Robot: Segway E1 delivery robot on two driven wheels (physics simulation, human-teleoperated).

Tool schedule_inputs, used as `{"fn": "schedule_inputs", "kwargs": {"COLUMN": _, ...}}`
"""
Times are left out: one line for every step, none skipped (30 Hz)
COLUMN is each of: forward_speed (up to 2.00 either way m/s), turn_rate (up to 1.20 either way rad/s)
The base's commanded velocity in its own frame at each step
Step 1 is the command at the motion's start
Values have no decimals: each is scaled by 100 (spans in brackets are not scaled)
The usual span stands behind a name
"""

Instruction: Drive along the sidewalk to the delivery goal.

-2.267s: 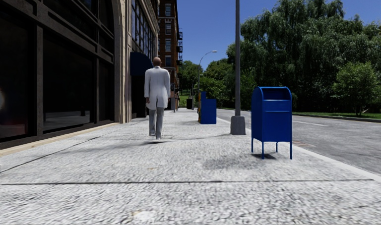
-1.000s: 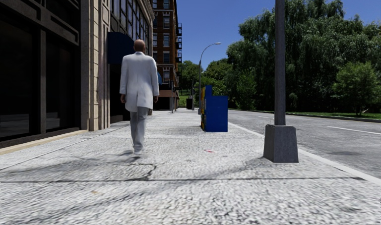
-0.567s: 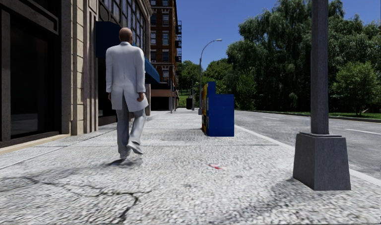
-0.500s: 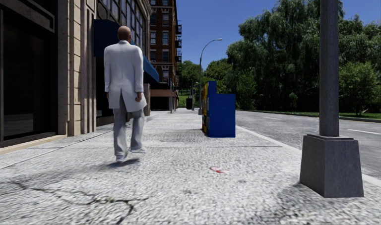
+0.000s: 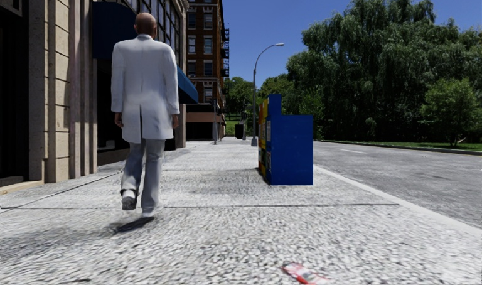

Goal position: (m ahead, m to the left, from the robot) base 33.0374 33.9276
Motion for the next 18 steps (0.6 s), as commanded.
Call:
{"fn": "schedule_inputs", "kwargs": {"forward_speed": 200, "turn_rate": 0}}
{"fn": "schedule_inputs", "kwargs": {"forward_speed": 200, "turn_rate": 0}}
{"fn": "schedule_inputs", "kwargs": {"forward_speed": 200, "turn_rate": 0}}
{"fn": "schedule_inputs", "kwargs": {"forward_speed": 200, "turn_rate": 0}}
{"fn": "schedule_inputs", "kwargs": {"forward_speed": 200, "turn_rate": 0}}
{"fn": "schedule_inputs", "kwargs": {"forward_speed": 200, "turn_rate": 0}}
{"fn": "schedule_inputs", "kwargs": {"forward_speed": 200, "turn_rate": 0}}
{"fn": "schedule_inputs", "kwargs": {"forward_speed": 200, "turn_rate": 0}}
{"fn": "schedule_inputs", "kwargs": {"forward_speed": 200, "turn_rate": 0}}
{"fn": "schedule_inputs", "kwargs": {"forward_speed": 200, "turn_rate": 0}}
{"fn": "schedule_inputs", "kwargs": {"forward_speed": 200, "turn_rate": 0}}
{"fn": "schedule_inputs", "kwargs": {"forward_speed": 200, "turn_rate": 0}}
{"fn": "schedule_inputs", "kwargs": {"forward_speed": 200, "turn_rate": 0}}
{"fn": "schedule_inputs", "kwargs": {"forward_speed": 200, "turn_rate": 0}}
{"fn": "schedule_inputs", "kwargs": {"forward_speed": 200, "turn_rate": 0}}
{"fn": "schedule_inputs", "kwargs": {"forward_speed": 200, "turn_rate": 0}}
{"fn": "schedule_inputs", "kwargs": {"forward_speed": 200, "turn_rate": 0}}
{"fn": "schedule_inputs", "kwargs": {"forward_speed": 200, "turn_rate": 0}}
